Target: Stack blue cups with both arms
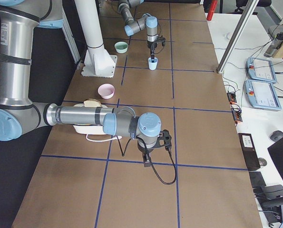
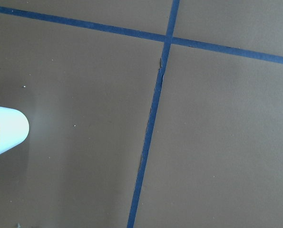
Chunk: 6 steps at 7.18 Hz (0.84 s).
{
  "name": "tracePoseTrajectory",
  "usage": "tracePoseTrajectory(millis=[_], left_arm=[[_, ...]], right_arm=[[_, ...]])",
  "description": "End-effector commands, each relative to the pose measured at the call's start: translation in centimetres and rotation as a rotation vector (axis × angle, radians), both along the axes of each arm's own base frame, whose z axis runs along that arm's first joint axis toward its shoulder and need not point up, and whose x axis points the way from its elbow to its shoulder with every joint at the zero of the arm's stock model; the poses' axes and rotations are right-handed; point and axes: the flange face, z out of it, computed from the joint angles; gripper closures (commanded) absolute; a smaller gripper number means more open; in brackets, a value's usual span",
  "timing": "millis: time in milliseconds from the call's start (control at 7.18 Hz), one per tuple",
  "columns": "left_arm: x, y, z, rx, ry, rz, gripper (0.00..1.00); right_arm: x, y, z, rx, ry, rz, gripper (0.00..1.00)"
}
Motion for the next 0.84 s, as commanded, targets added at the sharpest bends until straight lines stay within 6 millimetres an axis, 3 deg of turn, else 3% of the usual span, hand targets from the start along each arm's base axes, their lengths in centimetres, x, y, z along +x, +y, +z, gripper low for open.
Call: tracePoseTrajectory(millis=[0,139,279,418,557,697], left_arm=[[-10.5,-2.2,-2.9,0.008,-0.055,0.052,0.0],[-16.4,-2.9,-1.9,0.031,-0.077,0.075,0.0],[-21.4,-3.8,1.6,0.071,-0.104,0.101,0.0],[-26.8,-4.9,6.1,0.129,-0.157,0.127,0.0],[-33.5,-7.0,12.5,0.181,-0.223,0.204,0.0],[-40.3,-8.8,17.4,0.188,-0.23,0.243,0.0]], right_arm=[[0.0,-0.2,-0.1,0.045,0.002,0.002,0.0],[0.0,-0.2,-0.1,0.045,0.002,0.002,0.0],[0.0,-0.6,-0.6,0.054,0.002,0.003,0.0],[0.0,-1.7,-1.7,0.082,0.001,-0.001,0.0],[-0.5,-2.2,-1.9,0.085,0.001,-0.01,0.0],[-0.8,-2.4,-2.3,0.092,0.002,-0.013,0.0]])
